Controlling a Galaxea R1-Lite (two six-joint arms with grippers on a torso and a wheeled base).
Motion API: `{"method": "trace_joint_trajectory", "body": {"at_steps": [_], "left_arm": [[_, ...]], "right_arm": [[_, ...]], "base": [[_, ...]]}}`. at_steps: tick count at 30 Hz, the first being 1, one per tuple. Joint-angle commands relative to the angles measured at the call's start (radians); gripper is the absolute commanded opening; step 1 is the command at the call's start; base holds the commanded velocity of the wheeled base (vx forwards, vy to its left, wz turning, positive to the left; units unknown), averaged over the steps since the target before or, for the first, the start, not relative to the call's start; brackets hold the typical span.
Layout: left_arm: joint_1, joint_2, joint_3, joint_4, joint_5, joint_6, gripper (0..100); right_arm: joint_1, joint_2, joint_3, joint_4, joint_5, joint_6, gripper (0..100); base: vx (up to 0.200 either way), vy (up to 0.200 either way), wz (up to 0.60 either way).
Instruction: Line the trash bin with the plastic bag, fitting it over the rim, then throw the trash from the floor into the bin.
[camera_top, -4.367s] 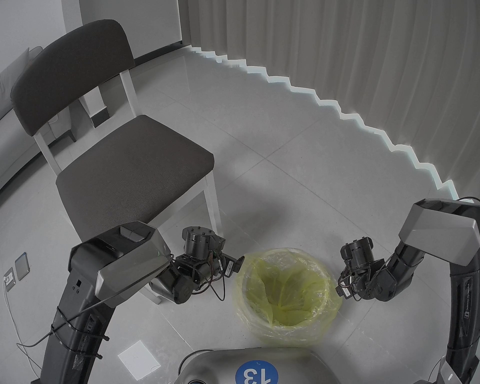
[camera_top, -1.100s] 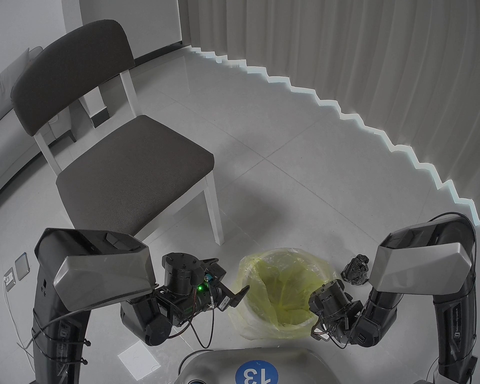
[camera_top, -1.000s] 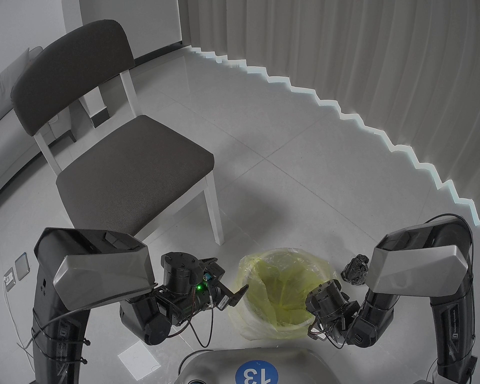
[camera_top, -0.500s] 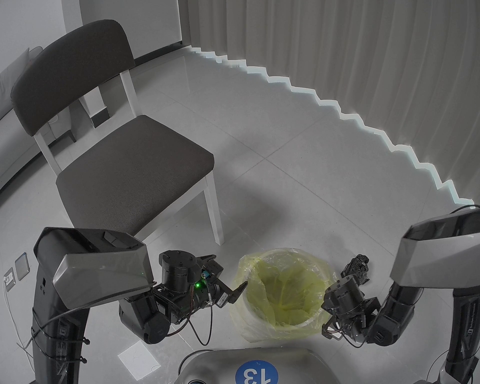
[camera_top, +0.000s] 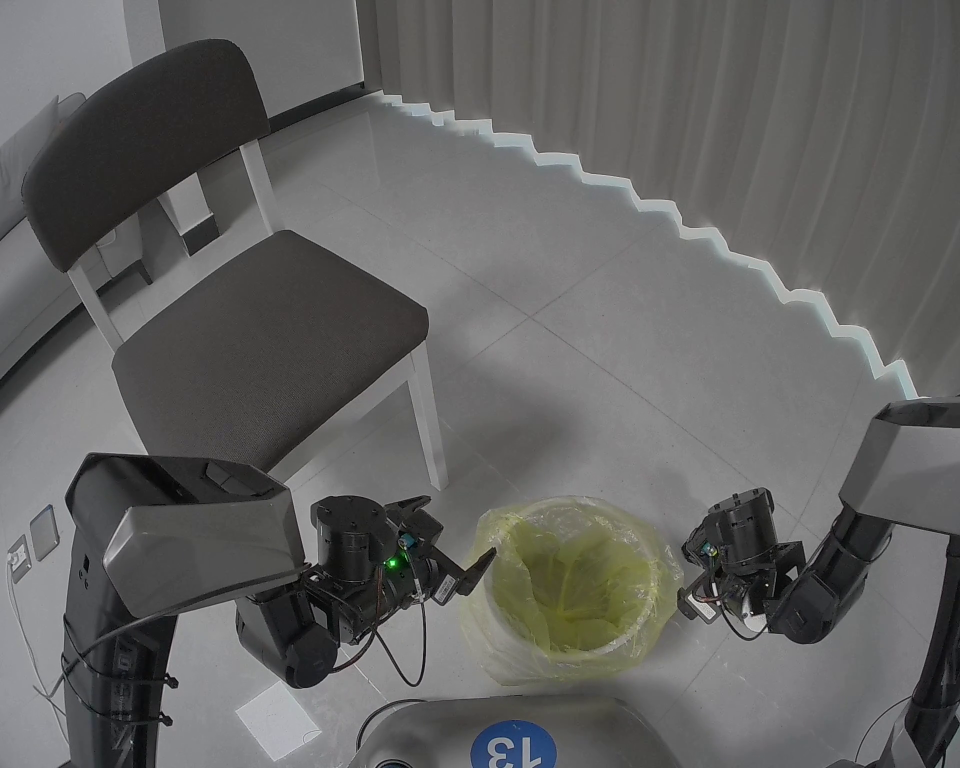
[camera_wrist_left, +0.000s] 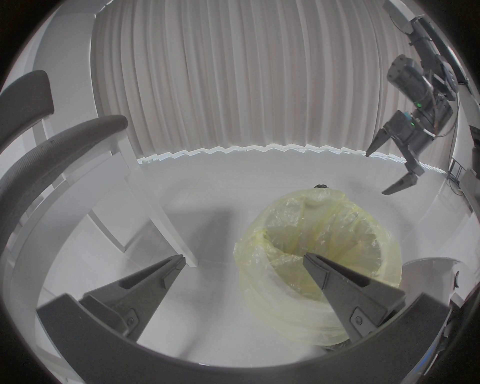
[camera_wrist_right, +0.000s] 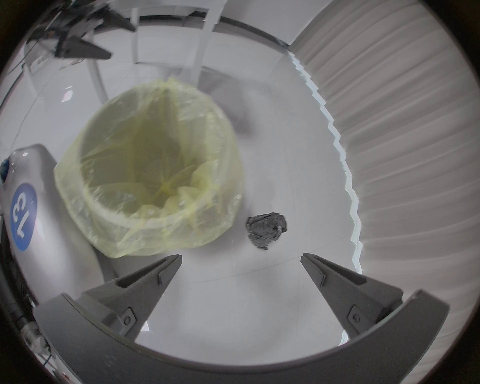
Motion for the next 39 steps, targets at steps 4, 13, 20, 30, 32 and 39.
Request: {"method": "trace_joint_trajectory", "body": {"at_steps": [4, 13, 20, 30, 32, 39], "left_arm": [[0.003, -0.053, 0.029, -0.047, 0.006, -0.039, 100], [0.003, -0.1, 0.026, -0.053, 0.007, -0.1, 100], [0.009, -0.119, 0.035, -0.072, 0.007, -0.114, 100], [0.001, -0.134, 0.04, -0.121, 0.018, -0.154, 100], [0.001, -0.145, 0.055, -0.124, 0.022, -0.154, 100], [-0.011, -0.157, 0.087, -0.156, 0.035, -0.166, 100]], "right_arm": [[-0.043, 0.262, -0.155, -0.095, -0.025, -0.045, 100], [-0.039, 0.333, -0.256, -0.071, -0.028, -0.085, 100], [-0.037, 0.331, -0.276, -0.031, -0.022, -0.123, 100], [-0.051, 0.27, -0.239, -0.033, -0.021, -0.119, 100], [-0.065, 0.245, -0.232, -0.031, -0.021, -0.122, 100], [-0.108, 0.19, -0.221, -0.026, -0.022, -0.128, 100]], "base": [[0.0, 0.0, 0.0], [0.0, 0.0, 0.0], [0.0, 0.0, 0.0], [0.0, 0.0, 0.0], [0.0, 0.0, 0.0], [0.0, 0.0, 0.0]]}}
